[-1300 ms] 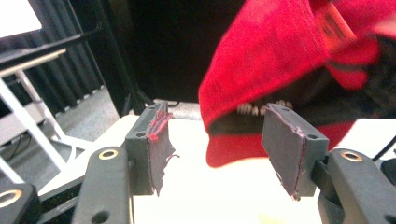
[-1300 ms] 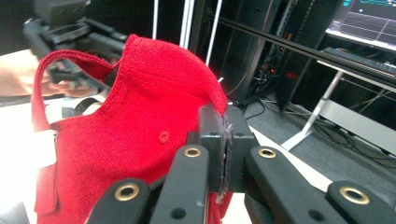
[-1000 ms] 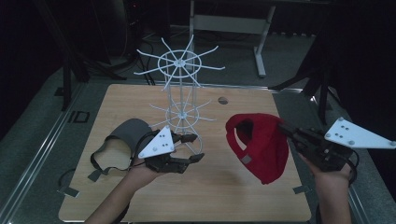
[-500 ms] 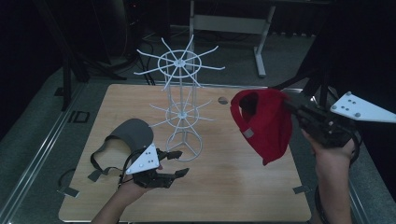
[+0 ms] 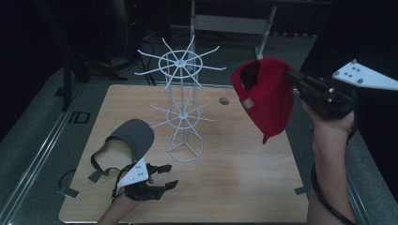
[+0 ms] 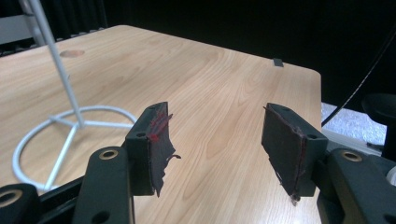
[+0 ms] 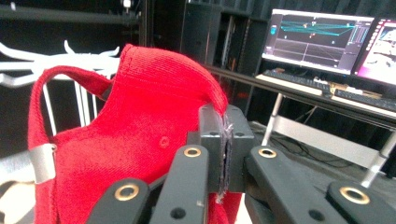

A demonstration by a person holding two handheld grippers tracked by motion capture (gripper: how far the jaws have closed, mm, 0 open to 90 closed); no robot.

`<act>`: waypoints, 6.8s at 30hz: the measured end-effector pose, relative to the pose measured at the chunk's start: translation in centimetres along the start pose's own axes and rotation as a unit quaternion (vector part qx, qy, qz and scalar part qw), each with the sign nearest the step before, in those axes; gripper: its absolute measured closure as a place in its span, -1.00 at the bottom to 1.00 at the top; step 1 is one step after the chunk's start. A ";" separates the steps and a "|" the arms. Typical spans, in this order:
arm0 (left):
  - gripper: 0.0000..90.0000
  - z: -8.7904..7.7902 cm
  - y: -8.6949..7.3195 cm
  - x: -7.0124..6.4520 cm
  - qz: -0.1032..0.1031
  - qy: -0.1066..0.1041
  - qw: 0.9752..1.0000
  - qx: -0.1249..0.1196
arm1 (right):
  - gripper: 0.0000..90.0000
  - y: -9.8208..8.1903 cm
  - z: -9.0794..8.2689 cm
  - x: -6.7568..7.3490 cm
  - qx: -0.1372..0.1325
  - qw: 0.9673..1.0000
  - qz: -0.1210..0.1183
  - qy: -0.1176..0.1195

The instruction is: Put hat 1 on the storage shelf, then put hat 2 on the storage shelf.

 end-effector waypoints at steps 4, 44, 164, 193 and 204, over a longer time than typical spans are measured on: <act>-0.06 -0.2 -1.2 0.6 -0.007 0.015 1.000 0.003 | 0.97 0.9 1.0 -0.1 -0.003 1.000 0.007 -0.003; -0.06 0.0 -4.0 1.6 -0.036 0.028 0.999 0.022 | 0.95 -5.8 5.4 3.2 0.068 0.997 -0.001 0.046; -0.20 -13.3 -14.0 14.4 -0.203 0.357 0.900 0.148 | -0.58 -38.5 0.2 -3.1 0.196 0.973 0.117 -0.037; 0.92 -10.9 -10.7 15.3 -0.150 0.334 0.921 0.135 | -0.58 -38.6 0.0 -3.3 0.194 0.972 0.130 -0.032; 0.92 -11.3 -7.0 13.6 -0.069 0.269 0.957 0.081 | -0.58 -38.6 -0.1 -3.5 0.195 0.972 0.129 -0.032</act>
Point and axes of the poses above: each handheld gripper's, and its own axes: z roughly forward along the jaws, y roughly out of its top, x roughly to its left, the point moved 10 cm from there along z, roughly forward along the jaws, and after that the axes turned 5 degrees about x, right-handed, at the moved point
